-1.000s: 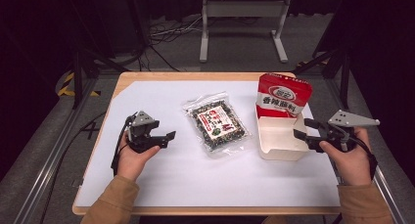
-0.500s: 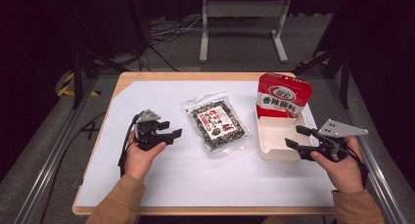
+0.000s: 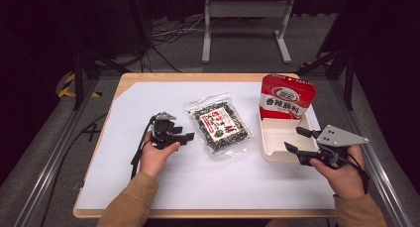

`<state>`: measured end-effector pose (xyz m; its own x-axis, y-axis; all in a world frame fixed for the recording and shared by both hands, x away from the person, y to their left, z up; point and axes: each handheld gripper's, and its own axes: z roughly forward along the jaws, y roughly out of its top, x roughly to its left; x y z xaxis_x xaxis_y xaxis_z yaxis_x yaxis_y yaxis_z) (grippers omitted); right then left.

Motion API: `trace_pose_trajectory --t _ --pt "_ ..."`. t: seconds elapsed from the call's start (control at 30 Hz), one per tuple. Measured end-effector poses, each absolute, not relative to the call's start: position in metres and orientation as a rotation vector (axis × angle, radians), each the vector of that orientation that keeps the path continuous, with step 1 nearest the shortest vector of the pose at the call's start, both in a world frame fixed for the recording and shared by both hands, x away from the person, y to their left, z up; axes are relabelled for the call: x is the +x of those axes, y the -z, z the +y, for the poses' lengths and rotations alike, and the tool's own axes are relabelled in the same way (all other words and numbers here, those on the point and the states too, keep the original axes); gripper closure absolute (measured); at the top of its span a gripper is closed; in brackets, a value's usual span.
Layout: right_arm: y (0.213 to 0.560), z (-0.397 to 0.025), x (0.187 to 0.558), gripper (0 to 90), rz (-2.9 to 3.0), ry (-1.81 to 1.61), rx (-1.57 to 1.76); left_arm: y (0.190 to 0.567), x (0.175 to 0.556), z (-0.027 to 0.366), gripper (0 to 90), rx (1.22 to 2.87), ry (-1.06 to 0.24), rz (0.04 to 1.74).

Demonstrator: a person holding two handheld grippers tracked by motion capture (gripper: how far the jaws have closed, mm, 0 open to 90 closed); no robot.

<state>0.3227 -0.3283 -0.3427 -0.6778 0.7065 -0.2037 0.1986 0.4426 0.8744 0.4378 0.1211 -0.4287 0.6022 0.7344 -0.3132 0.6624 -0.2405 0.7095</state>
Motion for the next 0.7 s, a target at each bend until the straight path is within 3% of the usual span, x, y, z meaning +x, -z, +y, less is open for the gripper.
trace_pose_trajectory --t 0.23,0.7 --pt "0.341 -0.328 0.320 37.4 2.138 -1.218 0.725 0.435 0.445 0.118 36.1 1.899 -0.037 1.191" --pt "0.339 -0.327 0.318 37.4 2.118 -1.238 0.690 0.441 0.457 0.086 29.5 1.987 -0.006 1.213"
